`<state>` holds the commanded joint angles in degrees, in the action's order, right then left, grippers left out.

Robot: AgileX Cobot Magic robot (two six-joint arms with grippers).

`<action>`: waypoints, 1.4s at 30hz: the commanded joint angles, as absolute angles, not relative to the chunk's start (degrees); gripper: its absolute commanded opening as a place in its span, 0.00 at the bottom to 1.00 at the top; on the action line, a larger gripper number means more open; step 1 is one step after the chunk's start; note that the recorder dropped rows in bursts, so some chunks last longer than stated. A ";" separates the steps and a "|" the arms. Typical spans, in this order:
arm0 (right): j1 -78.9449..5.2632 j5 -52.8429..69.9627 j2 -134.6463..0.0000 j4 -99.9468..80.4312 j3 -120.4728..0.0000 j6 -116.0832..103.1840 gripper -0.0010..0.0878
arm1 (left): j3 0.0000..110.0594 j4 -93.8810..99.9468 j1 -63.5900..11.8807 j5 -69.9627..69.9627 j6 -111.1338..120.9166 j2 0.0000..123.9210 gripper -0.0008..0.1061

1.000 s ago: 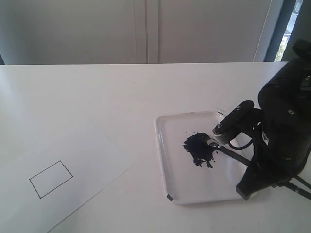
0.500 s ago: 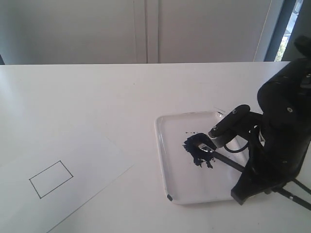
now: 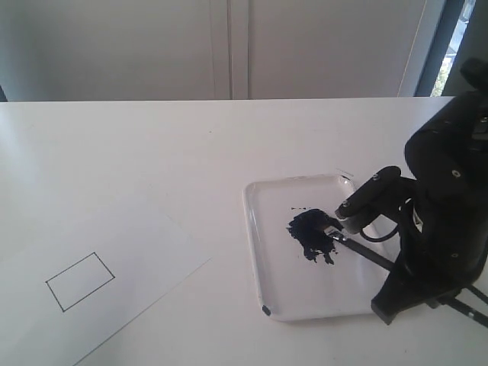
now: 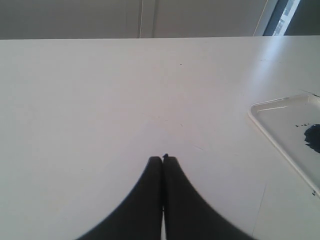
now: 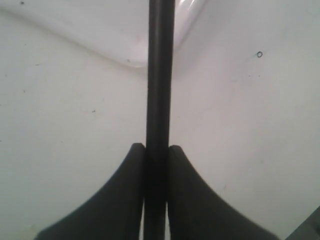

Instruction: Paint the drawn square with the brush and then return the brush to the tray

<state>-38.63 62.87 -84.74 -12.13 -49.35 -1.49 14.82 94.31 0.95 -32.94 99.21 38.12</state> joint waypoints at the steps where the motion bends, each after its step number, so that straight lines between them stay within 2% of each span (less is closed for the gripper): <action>1: -38.63 62.75 -84.74 -10.43 -49.35 0.00 0.01 | 14.82 94.31 0.95 -32.94 99.21 38.12 0.01; 8: -38.63 60.03 -84.74 -16.22 -49.35 -3.73 0.01 | 14.82 94.31 0.95 -32.94 99.21 38.12 0.01; 12: -38.63 62.80 -84.74 -20.68 -49.35 -8.03 0.01 | 14.82 94.31 0.95 -32.94 99.21 38.12 0.01; 20: -38.63 64.19 -84.74 -12.41 -49.35 -2.60 0.01 | 14.82 94.31 0.95 -32.94 99.21 38.12 0.01; 32: -38.63 55.22 -84.37 -12.11 -49.56 -2.92 0.01 | 14.82 94.31 0.95 -32.94 99.21 38.12 0.01; 39: -38.63 56.29 -78.10 -11.83 -49.56 -2.66 0.01 | 14.82 94.31 0.95 -35.68 99.01 38.12 0.01; 42: -38.63 57.39 -74.62 -8.30 -49.56 0.32 0.01 | 14.82 94.31 0.95 -37.55 99.01 38.12 0.07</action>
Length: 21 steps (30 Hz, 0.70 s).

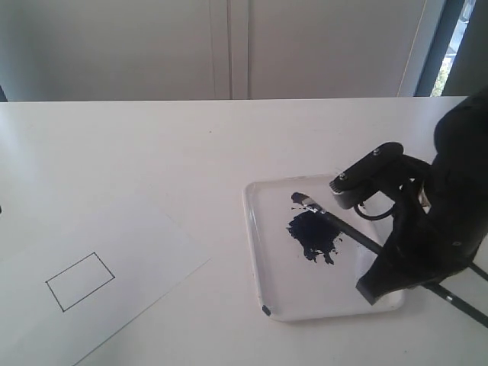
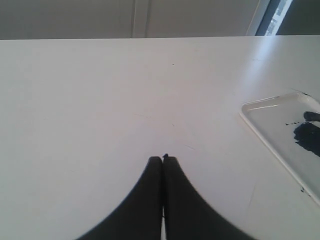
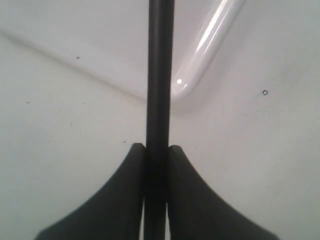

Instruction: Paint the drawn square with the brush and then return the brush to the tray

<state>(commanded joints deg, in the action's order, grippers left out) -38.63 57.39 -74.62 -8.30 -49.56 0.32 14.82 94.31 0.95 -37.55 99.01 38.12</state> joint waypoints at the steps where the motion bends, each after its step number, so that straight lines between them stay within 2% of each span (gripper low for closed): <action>1: -38.76 57.70 -73.57 -6.48 -49.56 1.71 0.01 | 14.82 94.31 0.95 -37.68 99.01 38.12 0.11; 5: -38.76 58.20 -71.43 1.73 -49.56 6.82 0.01 | 16.13 96.65 0.95 -37.80 101.15 38.12 0.32; 7: -38.76 58.23 -71.43 7.35 -49.56 10.64 0.01 | 17.66 99.95 0.95 -37.80 104.20 38.12 0.39; 13: -38.89 57.44 -71.43 19.36 -49.56 21.48 0.01 | 23.70 99.95 0.95 -38.09 105.03 38.12 0.40; 21: -38.89 55.91 -71.43 19.60 -49.56 22.24 0.01 | 33.33 99.95 0.95 -36.41 100.06 41.62 0.40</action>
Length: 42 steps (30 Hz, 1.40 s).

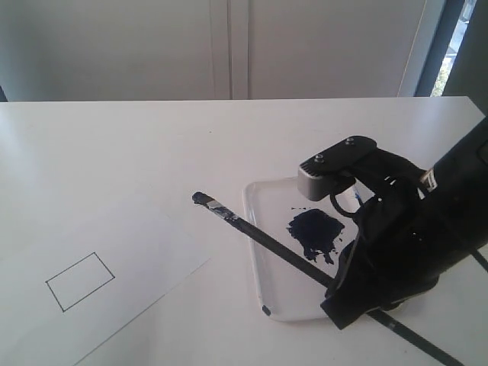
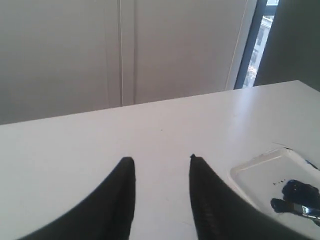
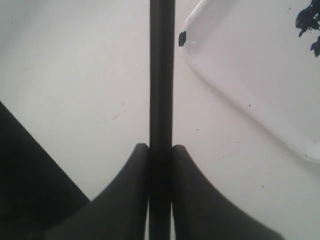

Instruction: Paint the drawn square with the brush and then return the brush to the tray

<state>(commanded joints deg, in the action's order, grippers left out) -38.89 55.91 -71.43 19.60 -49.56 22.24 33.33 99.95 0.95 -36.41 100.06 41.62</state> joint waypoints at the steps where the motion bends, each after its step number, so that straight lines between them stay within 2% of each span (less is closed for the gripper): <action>1: -38.89 55.80 -71.43 19.60 -49.56 22.24 0.01 | 35.10 99.95 0.95 -36.66 97.69 42.36 0.40; 5: -38.89 55.47 -71.43 19.60 -49.56 22.24 0.01 | 39.38 99.95 0.86 -36.92 95.15 44.02 0.40; 7: -38.89 55.22 -71.43 19.60 -49.56 22.28 0.01 | 39.50 99.95 0.86 -33.90 99.95 44.82 0.36; 8: -38.89 55.22 -71.43 19.60 -49.56 22.38 0.01 | 39.39 99.95 0.86 -32.05 99.59 45.33 0.29; 10: -38.89 55.44 -71.43 19.60 -49.56 22.49 0.01 | 39.39 99.95 0.86 -31.34 91.99 45.74 0.20; 11: -38.89 55.59 -71.43 19.60 -49.56 22.49 0.01 | 39.39 99.95 0.86 -30.75 91.94 45.74 0.19; 15: -38.89 55.70 -71.43 19.60 -49.56 22.49 0.01 | 39.39 99.95 0.86 -27.25 100.92 45.74 0.19; 42: -38.89 56.43 -71.43 19.60 -49.56 22.49 0.01 | 39.39 99.95 0.86 -27.41 98.86 45.89 0.19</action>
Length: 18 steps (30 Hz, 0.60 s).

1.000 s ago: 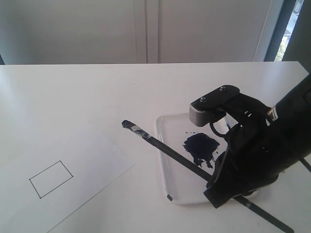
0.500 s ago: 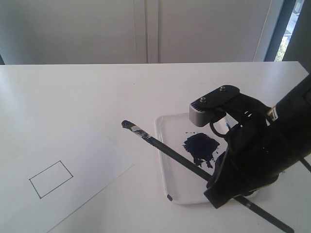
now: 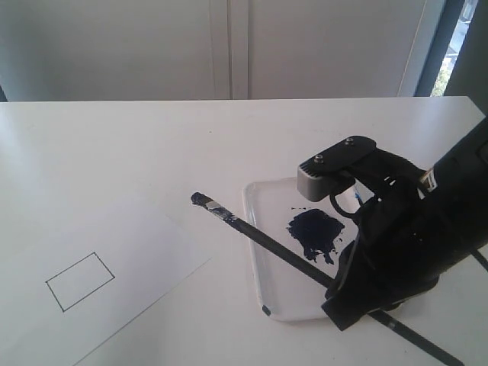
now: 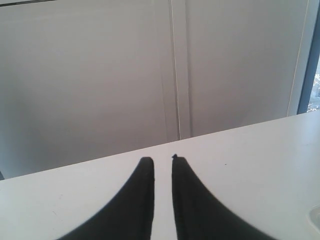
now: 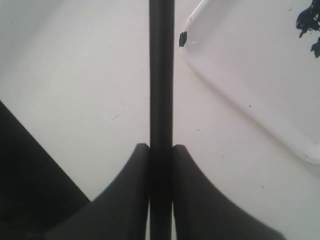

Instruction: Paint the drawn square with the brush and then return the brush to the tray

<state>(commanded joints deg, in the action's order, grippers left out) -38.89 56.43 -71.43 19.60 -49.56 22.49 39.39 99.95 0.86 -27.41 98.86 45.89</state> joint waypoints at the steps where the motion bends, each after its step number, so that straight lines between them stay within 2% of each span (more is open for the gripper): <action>1: -38.89 56.52 -71.43 19.60 -49.56 22.49 0.01 | 39.39 99.95 0.86 -27.41 98.86 45.89 0.19; 8: -38.89 56.63 -71.43 19.60 -49.56 22.49 0.01 | 39.39 99.77 0.86 -27.61 98.96 45.89 0.19; 11: -38.89 56.63 -71.43 19.60 -49.56 22.49 0.01 | 39.39 80.58 0.86 -27.48 98.96 45.89 0.19; 15: -38.89 56.89 -71.43 19.60 -49.56 22.49 0.01 | 39.39 45.10 0.86 -28.02 98.96 45.89 0.19; 18: -38.89 57.04 -71.43 19.60 -49.56 22.49 0.01 | 39.39 29.53 0.86 -28.02 98.96 45.03 0.19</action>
<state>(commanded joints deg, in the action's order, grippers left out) -38.89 57.04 -71.43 19.60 -49.56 22.49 39.39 29.53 0.86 -28.02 98.96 45.03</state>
